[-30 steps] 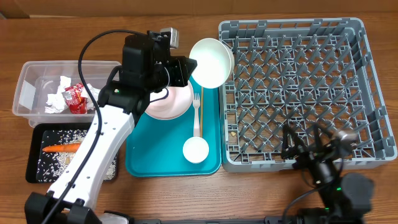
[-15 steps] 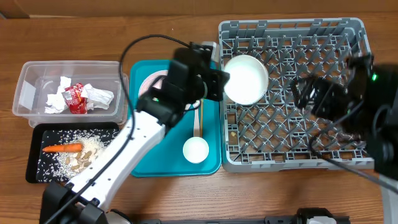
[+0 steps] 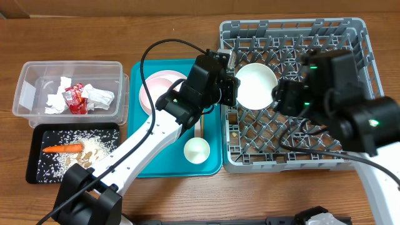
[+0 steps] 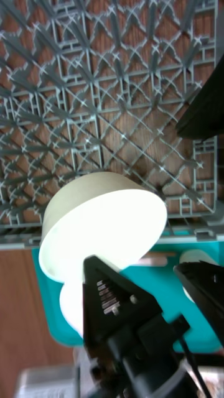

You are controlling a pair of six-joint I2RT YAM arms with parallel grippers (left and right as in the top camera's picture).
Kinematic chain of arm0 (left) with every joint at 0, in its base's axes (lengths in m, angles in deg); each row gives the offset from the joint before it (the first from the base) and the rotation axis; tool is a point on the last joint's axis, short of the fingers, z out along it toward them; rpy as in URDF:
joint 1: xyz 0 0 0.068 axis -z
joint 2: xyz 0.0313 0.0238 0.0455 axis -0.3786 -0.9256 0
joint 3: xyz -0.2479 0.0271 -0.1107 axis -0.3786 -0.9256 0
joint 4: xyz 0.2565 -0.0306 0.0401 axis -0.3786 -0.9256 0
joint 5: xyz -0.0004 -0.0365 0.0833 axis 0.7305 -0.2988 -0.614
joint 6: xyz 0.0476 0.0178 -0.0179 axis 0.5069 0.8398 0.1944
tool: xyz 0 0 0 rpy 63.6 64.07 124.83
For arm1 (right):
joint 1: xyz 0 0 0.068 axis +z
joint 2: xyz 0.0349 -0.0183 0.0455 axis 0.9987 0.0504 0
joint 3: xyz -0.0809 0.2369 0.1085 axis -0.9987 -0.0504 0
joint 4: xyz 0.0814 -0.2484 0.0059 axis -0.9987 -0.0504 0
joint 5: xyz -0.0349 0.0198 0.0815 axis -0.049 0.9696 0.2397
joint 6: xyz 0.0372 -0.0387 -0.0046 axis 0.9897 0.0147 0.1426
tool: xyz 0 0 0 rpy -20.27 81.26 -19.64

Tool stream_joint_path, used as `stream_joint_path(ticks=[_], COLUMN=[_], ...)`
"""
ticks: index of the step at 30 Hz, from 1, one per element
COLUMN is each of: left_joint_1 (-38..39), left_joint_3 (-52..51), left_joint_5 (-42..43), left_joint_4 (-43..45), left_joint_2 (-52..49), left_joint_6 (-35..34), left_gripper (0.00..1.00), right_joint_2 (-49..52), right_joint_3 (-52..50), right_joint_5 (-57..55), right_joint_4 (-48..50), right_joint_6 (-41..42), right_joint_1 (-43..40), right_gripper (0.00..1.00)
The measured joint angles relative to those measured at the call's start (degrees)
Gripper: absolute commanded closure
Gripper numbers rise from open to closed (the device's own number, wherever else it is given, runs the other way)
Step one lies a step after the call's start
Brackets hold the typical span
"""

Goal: Sort waste into correct bins and load items into the dishwasher
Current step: 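Grasp the white bowl held by the left gripper with the right gripper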

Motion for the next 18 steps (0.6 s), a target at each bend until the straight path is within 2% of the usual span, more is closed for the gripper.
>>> stream_joint_path(ticks=[5, 12, 13, 15, 18], left_joint_1=[0.00, 0.00, 0.00, 0.00, 0.00], left_joint_3=[0.00, 0.00, 0.00, 0.00, 0.00], left_joint_5=[0.39, 1.16, 1.29, 1.31, 1.33], left_joint_4=[0.28, 0.42, 0.42, 0.42, 0.48], left_joint_2=[0.00, 0.00, 0.00, 0.00, 0.00], left_joint_6=[-0.02, 0.00, 0.00, 0.00, 0.02], left_gripper=[0.96, 0.96, 0.96, 0.96, 0.96], right_joint_2=[4.44, 12.50, 13.46, 14.60, 15.39], right_joint_3=[0.00, 0.00, 0.00, 0.00, 0.00], right_joint_5=[-9.73, -16.15, -16.55, -17.03, -17.75], right_joint_4=[0.57, 3.52, 4.46, 5.73, 7.87], right_joint_6=[2.45, 3.26, 3.26, 3.28, 3.58], right_joint_1=[3.87, 4.48, 4.48, 4.50, 4.50], right_gripper=[0.37, 0.38, 0.40, 0.52, 0.76])
